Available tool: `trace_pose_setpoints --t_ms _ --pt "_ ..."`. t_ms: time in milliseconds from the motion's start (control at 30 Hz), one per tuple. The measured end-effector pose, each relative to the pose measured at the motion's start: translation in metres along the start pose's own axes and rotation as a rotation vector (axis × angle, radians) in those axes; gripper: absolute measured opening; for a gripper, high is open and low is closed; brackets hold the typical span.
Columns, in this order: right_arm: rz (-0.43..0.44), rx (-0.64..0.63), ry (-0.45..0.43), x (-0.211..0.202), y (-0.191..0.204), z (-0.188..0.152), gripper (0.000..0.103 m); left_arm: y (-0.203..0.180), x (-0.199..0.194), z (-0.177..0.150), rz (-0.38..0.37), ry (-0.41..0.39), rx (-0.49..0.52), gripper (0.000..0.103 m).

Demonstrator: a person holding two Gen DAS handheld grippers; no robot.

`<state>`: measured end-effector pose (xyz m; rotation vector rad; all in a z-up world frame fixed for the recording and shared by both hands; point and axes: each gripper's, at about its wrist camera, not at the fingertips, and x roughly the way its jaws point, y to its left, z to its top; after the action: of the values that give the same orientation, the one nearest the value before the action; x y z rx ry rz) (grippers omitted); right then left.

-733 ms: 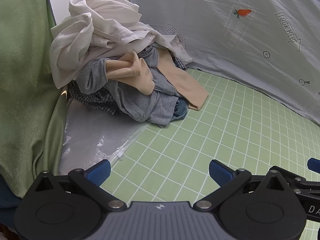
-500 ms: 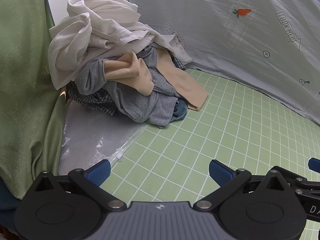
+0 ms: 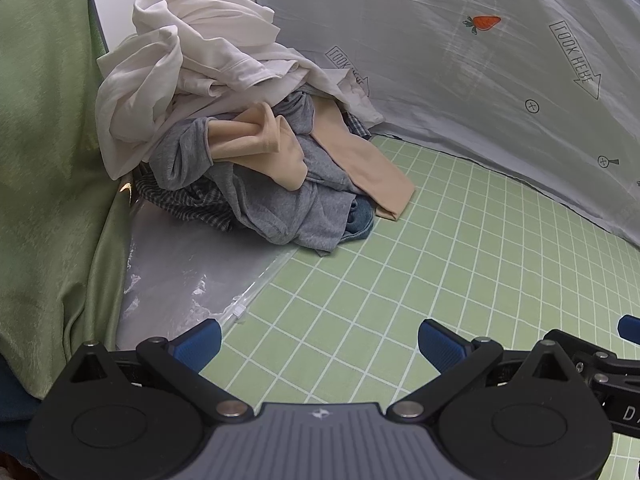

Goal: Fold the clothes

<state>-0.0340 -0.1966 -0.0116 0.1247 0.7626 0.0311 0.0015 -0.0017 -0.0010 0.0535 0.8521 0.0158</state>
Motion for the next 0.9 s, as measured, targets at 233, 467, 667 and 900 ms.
trace_pose_setpoints --t_ms 233,467,667,900 --pt "0.006 -0.006 0.0 0.0 -0.0006 -0.0001 0.102 0.0004 -0.0016 -0.0019 0.0 0.0 -0.002 0.103" --pt "0.001 -0.003 -0.003 -0.0001 0.0024 -0.002 0.102 0.0016 -0.0013 -0.0005 -0.005 0.003 0.0 0.103" --pt "-0.001 0.0 -0.002 0.0001 0.0019 -0.0029 0.102 0.0001 -0.0008 -0.0003 -0.006 0.006 0.003 0.103" --pt "-0.001 -0.002 0.001 0.0016 0.0012 -0.0024 0.102 0.0002 0.0005 0.0011 -0.01 0.009 0.002 0.103"
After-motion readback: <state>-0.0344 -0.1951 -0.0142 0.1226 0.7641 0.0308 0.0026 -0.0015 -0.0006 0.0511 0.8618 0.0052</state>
